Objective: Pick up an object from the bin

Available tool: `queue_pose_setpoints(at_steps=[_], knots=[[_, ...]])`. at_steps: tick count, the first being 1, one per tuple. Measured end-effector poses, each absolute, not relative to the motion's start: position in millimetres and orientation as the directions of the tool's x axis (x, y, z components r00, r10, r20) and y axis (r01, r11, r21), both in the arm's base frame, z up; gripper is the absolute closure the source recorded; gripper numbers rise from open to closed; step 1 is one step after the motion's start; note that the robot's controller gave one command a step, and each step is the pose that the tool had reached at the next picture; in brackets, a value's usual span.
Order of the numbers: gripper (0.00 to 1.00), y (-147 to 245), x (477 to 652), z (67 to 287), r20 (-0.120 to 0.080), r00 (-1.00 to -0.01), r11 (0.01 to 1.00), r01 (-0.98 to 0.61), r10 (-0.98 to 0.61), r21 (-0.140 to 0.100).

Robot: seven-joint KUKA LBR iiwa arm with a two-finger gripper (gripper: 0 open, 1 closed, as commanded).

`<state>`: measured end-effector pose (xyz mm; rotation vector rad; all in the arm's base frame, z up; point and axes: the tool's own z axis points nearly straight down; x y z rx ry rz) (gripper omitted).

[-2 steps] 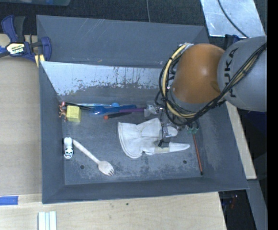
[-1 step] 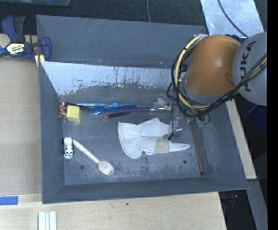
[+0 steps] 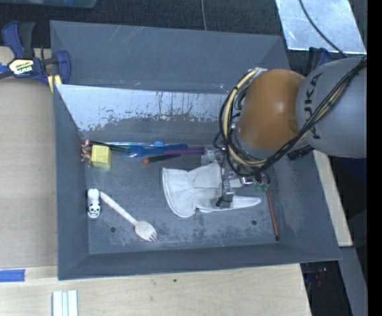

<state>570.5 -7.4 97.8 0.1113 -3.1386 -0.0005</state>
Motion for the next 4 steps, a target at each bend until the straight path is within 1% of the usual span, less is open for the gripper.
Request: queue_pose_setpoints(at_steps=[1,2,3,4], knots=[[0.00,-20.3,593.2,70.2,-0.023,-0.990,0.990,-0.140,-0.140,-0.004],[1.00,-10.4,580.3,72.8,-0.013,-1.000,1.000,-0.004,-0.004,-0.002],[1.00,-10.2,580.2,72.9,-0.013,-1.000,1.000,-0.003,-0.003,-0.002],[1.00,-10.0,577.0,105.9,-0.004,-1.000,1.000,-0.003,-0.003,-0.001]])
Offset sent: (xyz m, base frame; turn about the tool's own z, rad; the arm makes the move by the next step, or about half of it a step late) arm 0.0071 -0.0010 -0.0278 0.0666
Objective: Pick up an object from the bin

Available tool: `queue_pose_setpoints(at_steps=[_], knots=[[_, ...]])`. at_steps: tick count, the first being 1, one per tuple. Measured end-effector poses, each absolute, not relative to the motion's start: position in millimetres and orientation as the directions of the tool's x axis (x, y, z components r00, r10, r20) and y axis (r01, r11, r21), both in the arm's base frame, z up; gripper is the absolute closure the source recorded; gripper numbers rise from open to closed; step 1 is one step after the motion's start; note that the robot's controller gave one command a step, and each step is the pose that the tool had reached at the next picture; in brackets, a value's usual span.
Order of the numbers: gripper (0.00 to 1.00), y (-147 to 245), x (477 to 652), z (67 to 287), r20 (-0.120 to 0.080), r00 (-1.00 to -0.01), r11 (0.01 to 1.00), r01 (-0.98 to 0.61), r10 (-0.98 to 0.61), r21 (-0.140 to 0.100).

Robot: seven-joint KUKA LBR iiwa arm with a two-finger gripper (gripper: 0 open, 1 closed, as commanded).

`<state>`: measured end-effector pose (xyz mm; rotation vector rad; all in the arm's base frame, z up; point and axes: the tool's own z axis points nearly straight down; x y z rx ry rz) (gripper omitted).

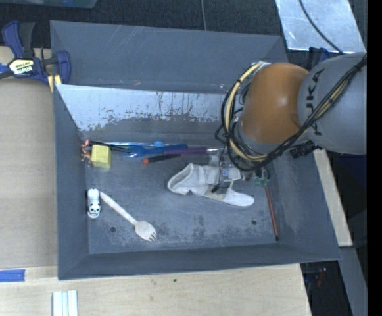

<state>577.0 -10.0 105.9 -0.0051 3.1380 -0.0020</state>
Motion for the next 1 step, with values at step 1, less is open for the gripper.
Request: queue_pose_setpoints(at_steps=[1], knots=[[1.00,-10.3,577.6,155.3,-0.006,-1.000,1.000,-0.003,-0.003,-0.002]])
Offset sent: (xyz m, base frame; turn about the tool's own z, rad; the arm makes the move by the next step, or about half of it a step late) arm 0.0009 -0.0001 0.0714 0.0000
